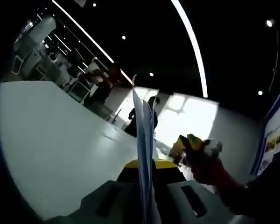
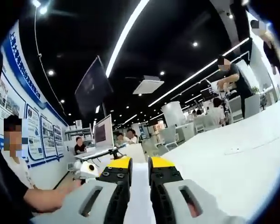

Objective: Organize the stack of printing papers by aligning and flattening the scattered papers on the table

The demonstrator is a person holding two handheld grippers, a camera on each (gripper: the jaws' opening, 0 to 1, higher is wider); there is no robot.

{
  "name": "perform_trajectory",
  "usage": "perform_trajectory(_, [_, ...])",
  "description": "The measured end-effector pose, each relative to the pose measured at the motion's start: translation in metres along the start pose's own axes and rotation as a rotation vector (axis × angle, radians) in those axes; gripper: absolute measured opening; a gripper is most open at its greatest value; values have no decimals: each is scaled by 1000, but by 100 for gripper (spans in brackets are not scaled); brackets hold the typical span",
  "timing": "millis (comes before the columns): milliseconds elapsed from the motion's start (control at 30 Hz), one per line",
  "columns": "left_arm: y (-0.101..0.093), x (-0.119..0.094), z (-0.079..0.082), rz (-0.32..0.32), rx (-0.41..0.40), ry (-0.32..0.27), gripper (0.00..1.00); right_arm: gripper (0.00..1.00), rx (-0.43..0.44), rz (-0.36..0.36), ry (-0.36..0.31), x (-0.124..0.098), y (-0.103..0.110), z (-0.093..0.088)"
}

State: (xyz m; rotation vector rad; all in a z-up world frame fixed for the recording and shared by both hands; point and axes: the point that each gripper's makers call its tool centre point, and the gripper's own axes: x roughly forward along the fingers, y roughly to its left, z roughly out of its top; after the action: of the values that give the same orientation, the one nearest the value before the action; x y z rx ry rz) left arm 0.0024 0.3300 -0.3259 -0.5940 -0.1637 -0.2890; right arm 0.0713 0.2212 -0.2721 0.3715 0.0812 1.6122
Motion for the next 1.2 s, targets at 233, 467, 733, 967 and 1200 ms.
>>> perform_trajectory(233, [-6, 2, 4, -35, 13, -15, 6, 10, 16, -52, 6, -24, -20, -10])
perform_trajectory(467, [-28, 5, 21, -91, 15, -46, 6, 17, -15, -32, 16, -41, -25, -8])
perform_trajectory(733, [-78, 16, 61, -170, 93, -82, 5, 32, -21, 105, 51, -54, -7, -11])
perform_trajectory(967, [-116, 31, 75, -244, 149, -64, 5, 42, 1, 198, 33, -65, 2, 0])
perform_trajectory(1200, [-145, 46, 83, -303, 189, -47, 5, 46, -52, 305, 86, -67, 16, -3])
